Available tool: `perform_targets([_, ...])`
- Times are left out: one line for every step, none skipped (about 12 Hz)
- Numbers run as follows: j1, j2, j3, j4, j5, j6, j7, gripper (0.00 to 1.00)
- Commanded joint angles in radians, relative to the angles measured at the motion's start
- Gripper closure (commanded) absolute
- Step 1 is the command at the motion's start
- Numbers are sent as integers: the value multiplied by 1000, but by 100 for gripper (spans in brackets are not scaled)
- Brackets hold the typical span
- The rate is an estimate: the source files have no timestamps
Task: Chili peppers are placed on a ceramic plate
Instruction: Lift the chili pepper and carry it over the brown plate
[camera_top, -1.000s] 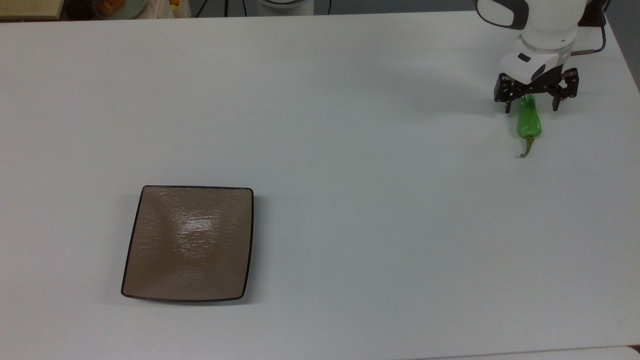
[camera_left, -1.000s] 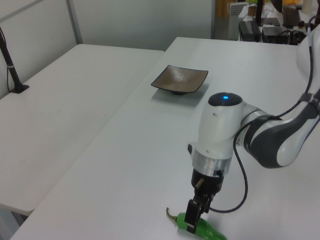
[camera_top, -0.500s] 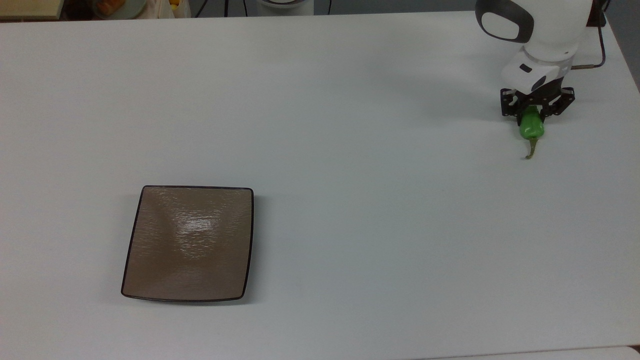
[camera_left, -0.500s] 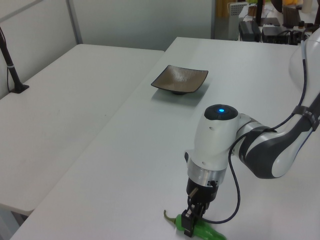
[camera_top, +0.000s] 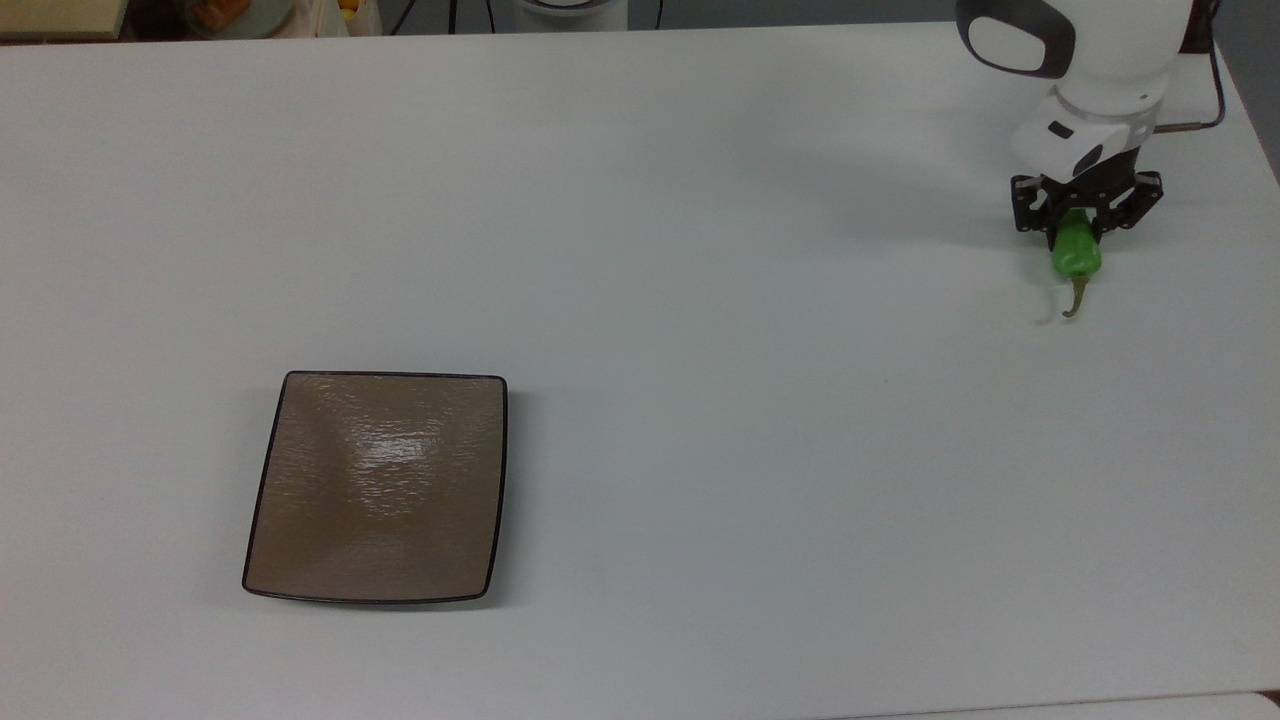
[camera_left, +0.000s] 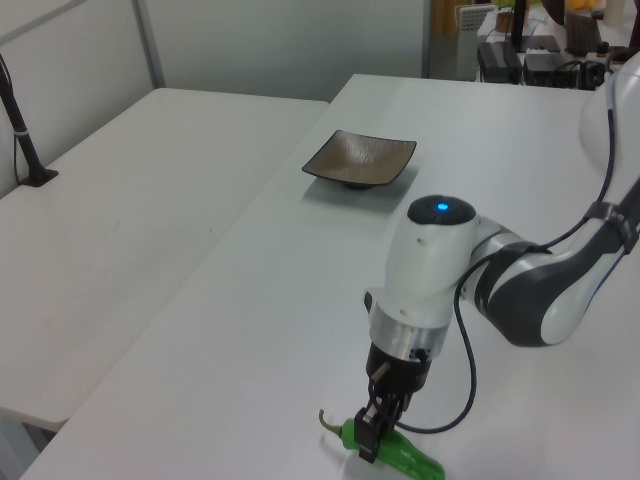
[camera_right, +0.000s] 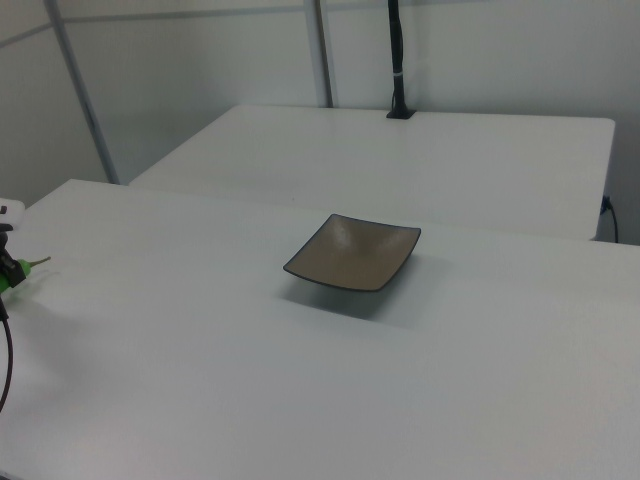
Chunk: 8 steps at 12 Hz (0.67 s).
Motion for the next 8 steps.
perform_targets([-15,-117,-4,-73,-3,-68,-82,98])
perform_targets([-36,-153,-4,-79,9,-159,-156,98])
perform_targets([-47,-179,-4,-84,40,-213,-213,98])
perform_targets([-58,-209,-11,-85,89,-269,-272,98])
perform_targets([-88,-251,-19,-85,156,-366,-377,98])
perform_targets([-105,-281,-31,-84,182,-441,-440,97])
perform_targets([-128,-327,-45,-85,190,-543,-523,97])
perform_targets([-146,-354,-48,-87,190,-605,-578,97])
